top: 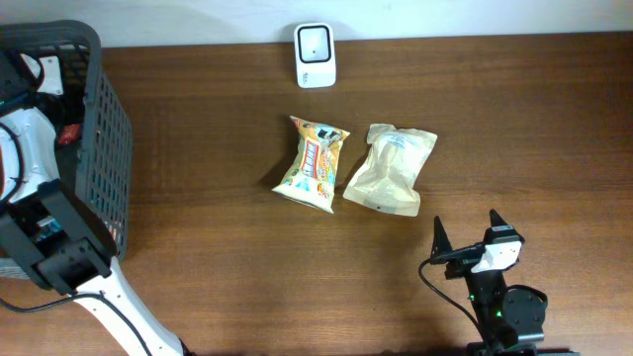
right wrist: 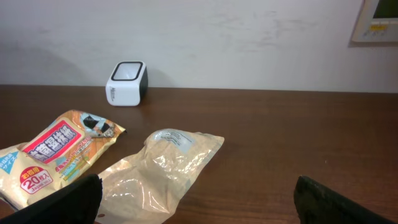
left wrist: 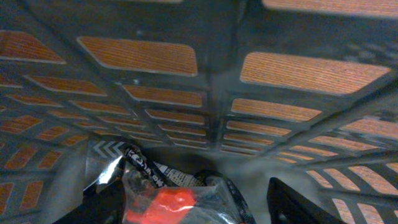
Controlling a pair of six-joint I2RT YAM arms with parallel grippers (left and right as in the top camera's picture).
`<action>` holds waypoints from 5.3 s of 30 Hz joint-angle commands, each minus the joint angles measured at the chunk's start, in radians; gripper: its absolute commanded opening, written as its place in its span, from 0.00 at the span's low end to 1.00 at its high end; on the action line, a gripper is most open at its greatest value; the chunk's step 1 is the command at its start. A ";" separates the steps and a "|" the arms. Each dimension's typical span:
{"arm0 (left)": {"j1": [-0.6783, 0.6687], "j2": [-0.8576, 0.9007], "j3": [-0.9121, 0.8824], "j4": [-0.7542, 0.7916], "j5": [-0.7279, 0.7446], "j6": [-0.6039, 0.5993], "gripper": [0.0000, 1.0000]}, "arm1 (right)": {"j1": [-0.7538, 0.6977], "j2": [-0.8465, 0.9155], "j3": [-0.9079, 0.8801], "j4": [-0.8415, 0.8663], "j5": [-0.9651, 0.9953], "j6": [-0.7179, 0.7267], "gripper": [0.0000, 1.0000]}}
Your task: Scan the item barcode
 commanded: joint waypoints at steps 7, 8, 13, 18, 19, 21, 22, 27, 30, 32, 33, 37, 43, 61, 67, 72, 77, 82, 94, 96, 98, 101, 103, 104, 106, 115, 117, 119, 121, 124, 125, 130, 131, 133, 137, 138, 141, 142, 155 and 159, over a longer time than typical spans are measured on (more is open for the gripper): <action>-0.002 0.081 -0.014 -0.138 -0.105 0.016 0.66 | -0.005 -0.007 -0.009 0.000 0.011 0.005 0.98; -0.002 0.079 -0.014 -0.146 -0.107 0.016 0.66 | -0.005 -0.007 -0.009 0.000 0.012 0.005 0.98; -0.002 0.025 -0.013 -0.153 -0.106 0.015 0.64 | -0.005 -0.007 -0.009 0.000 0.011 0.005 0.99; -0.001 -0.009 -0.013 -0.137 -0.105 0.011 0.60 | -0.005 -0.007 -0.009 0.000 0.012 0.005 0.98; -0.001 -0.006 -0.013 -0.137 -0.106 0.012 0.60 | -0.005 -0.007 -0.009 0.000 0.012 0.005 0.98; -0.001 -0.005 -0.013 -0.120 -0.106 0.012 0.60 | -0.005 -0.007 -0.009 0.000 0.012 0.005 0.98; -0.001 -0.006 -0.013 -0.106 -0.106 0.012 0.61 | -0.005 -0.007 -0.009 0.000 0.012 0.005 0.99; 0.008 -0.005 -0.013 -0.027 -0.106 0.012 0.61 | -0.005 -0.007 -0.009 0.000 0.011 0.005 0.98; 0.010 0.006 -0.013 -0.002 -0.106 0.013 0.61 | -0.005 -0.007 -0.009 0.000 0.012 0.005 0.98; 0.014 0.035 -0.013 0.002 -0.106 0.013 0.63 | -0.005 -0.007 -0.009 0.000 0.012 0.005 0.98; 0.016 0.048 -0.013 0.000 -0.106 0.013 0.63 | -0.005 -0.007 -0.009 0.000 0.011 0.005 0.98; 0.018 0.074 -0.013 -0.006 -0.106 0.013 0.64 | -0.005 -0.007 -0.009 0.000 0.012 0.005 0.98; 0.018 0.075 -0.013 -0.036 -0.105 0.013 0.60 | -0.005 -0.007 -0.009 0.000 0.012 0.005 0.98; 0.018 0.074 -0.011 -0.227 -0.023 0.021 0.54 | -0.005 -0.007 -0.009 0.000 0.012 0.005 0.98; 0.031 0.068 0.068 -0.179 -0.019 0.051 0.50 | -0.005 -0.007 -0.009 0.000 0.012 0.005 0.98; 0.032 0.073 0.070 -0.113 -0.019 0.176 0.51 | -0.005 -0.007 -0.009 0.000 0.012 0.005 0.98; 0.045 0.112 0.066 -0.077 -0.019 0.183 0.52 | -0.005 -0.007 -0.009 0.000 0.011 0.005 0.98; 0.051 0.165 0.066 -0.045 -0.003 0.183 0.53 | -0.005 -0.007 -0.009 0.000 0.011 0.005 0.98; 0.051 0.196 0.068 -0.179 0.097 0.183 0.41 | -0.005 -0.007 -0.009 0.000 0.012 0.005 0.98; 0.051 0.196 0.068 -0.186 0.097 0.183 0.41 | -0.005 -0.007 -0.009 0.000 0.011 0.005 0.98; 0.051 0.196 0.068 -0.181 0.097 0.183 0.48 | -0.005 -0.007 -0.009 0.000 0.012 0.005 0.98; 0.051 0.196 0.068 -0.170 0.097 0.183 0.51 | -0.005 -0.007 -0.009 0.000 0.011 0.005 0.98; 0.051 0.196 0.068 -0.166 0.096 0.183 0.45 | -0.005 -0.007 -0.009 0.000 0.012 0.005 0.98; 0.051 0.196 0.068 -0.166 0.096 0.183 0.43 | -0.005 -0.007 -0.009 0.000 0.012 0.005 0.98; 0.051 0.196 0.069 -0.163 0.096 0.182 0.42 | -0.005 -0.007 -0.009 0.000 0.012 0.005 0.98; 0.051 0.195 0.119 -0.211 0.097 0.181 0.23 | -0.005 -0.007 -0.009 0.000 0.012 0.005 0.98; 0.051 0.192 0.162 -0.249 0.097 0.181 0.20 | -0.005 -0.007 -0.009 0.000 0.011 0.005 0.98; 0.051 0.189 0.220 -0.298 0.097 0.181 0.16 | -0.005 -0.007 -0.009 0.000 0.012 0.005 0.98; 0.051 0.189 0.283 -0.349 0.097 0.181 0.13 | -0.005 -0.007 -0.009 0.000 0.011 0.005 0.98; 0.051 0.189 0.357 -0.413 0.097 0.181 0.11 | -0.005 -0.007 -0.009 0.000 0.011 0.005 0.98; 0.051 0.189 0.367 -0.426 0.097 0.181 0.11 | -0.005 -0.007 -0.009 0.000 0.012 0.005 0.98; 0.051 0.191 0.357 -0.444 0.097 0.182 0.93 | -0.005 -0.007 -0.009 0.000 0.011 0.005 0.98; 0.051 0.193 0.357 -0.444 0.097 0.182 0.99 | -0.005 -0.007 -0.009 0.000 0.011 0.005 0.98; 0.051 0.205 0.357 -0.442 0.097 0.182 0.99 | -0.005 -0.007 -0.009 0.000 0.012 0.005 0.98; 0.051 0.249 0.356 -0.432 0.137 0.183 0.99 | -0.005 -0.007 -0.009 0.000 0.011 0.005 0.99; 0.051 0.269 0.356 -0.429 0.149 0.182 0.99 | -0.005 -0.007 -0.009 0.000 0.011 0.005 0.98; 0.051 0.321 0.356 -0.425 0.148 0.183 0.99 | -0.005 -0.007 -0.009 0.000 0.012 0.005 0.98; 0.051 0.335 0.356 -0.424 0.146 0.183 1.00 | -0.005 -0.007 -0.009 0.000 0.011 0.005 0.98; 0.051 0.351 0.359 -0.400 0.145 0.182 0.47 | -0.005 -0.007 -0.009 0.000 0.012 0.005 0.98; 0.051 0.348 0.369 -0.407 0.145 0.181 0.39 | -0.005 -0.007 -0.009 0.000 0.011 0.005 0.98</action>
